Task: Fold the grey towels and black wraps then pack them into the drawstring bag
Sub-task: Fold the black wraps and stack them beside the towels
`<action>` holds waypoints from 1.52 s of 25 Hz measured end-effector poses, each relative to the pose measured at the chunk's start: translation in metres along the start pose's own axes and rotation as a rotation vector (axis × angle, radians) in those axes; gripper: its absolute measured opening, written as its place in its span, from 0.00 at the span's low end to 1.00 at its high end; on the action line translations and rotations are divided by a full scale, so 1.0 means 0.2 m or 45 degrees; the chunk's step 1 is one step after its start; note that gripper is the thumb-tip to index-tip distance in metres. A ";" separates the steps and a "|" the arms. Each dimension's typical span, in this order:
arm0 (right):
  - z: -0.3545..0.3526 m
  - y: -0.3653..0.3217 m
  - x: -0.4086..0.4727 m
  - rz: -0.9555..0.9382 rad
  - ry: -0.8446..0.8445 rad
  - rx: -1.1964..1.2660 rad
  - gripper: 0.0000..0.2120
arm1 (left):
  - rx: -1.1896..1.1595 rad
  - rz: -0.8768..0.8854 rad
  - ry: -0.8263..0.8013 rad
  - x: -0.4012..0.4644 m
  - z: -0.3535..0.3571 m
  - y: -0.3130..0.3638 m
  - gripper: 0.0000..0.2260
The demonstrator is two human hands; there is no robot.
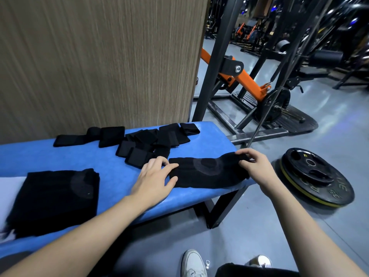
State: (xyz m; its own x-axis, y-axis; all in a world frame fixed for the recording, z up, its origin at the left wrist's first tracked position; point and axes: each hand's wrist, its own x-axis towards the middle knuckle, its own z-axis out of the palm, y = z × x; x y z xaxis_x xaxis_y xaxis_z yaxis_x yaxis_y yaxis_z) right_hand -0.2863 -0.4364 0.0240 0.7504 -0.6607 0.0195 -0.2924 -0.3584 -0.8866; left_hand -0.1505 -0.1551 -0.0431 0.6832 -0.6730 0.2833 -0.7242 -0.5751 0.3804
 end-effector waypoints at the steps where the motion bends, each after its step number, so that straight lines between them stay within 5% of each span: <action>1: 0.02 -0.04 0.00 -0.044 -0.001 -0.002 0.17 | -0.019 -0.007 -0.001 0.00 -0.01 0.00 0.19; 10: 0.44 -0.27 -0.10 -0.440 -0.164 -0.237 0.15 | -0.092 -0.026 -0.005 0.02 0.00 -0.02 0.19; 20: 0.69 -0.23 -0.12 -0.522 -0.405 -0.503 0.17 | -0.099 -0.050 -0.002 0.02 -0.02 0.00 0.24; 27: 0.58 -0.27 -0.10 -0.291 -0.546 -0.011 0.08 | -0.176 -0.047 0.049 0.02 -0.02 -0.01 0.19; 31: 0.41 -0.16 -0.02 -0.409 -0.248 -0.367 0.08 | -0.177 -0.068 0.064 0.01 -0.01 0.00 0.15; 35: 0.31 -0.06 0.03 -0.299 -0.413 -0.590 0.13 | -0.131 -0.044 0.052 0.02 -0.01 0.00 0.15; 38: 0.32 -0.05 0.02 -0.222 -0.470 -0.443 0.16 | -0.155 -0.034 0.035 0.01 -0.01 -0.01 0.15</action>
State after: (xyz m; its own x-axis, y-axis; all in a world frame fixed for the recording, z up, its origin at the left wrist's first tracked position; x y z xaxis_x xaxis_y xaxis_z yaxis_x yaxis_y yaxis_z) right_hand -0.2422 -0.3934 0.0040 0.9455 -0.3186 -0.0668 -0.2773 -0.6808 -0.6779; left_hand -0.1471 -0.1546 -0.0407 0.7057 -0.6441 0.2950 -0.6901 -0.5307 0.4920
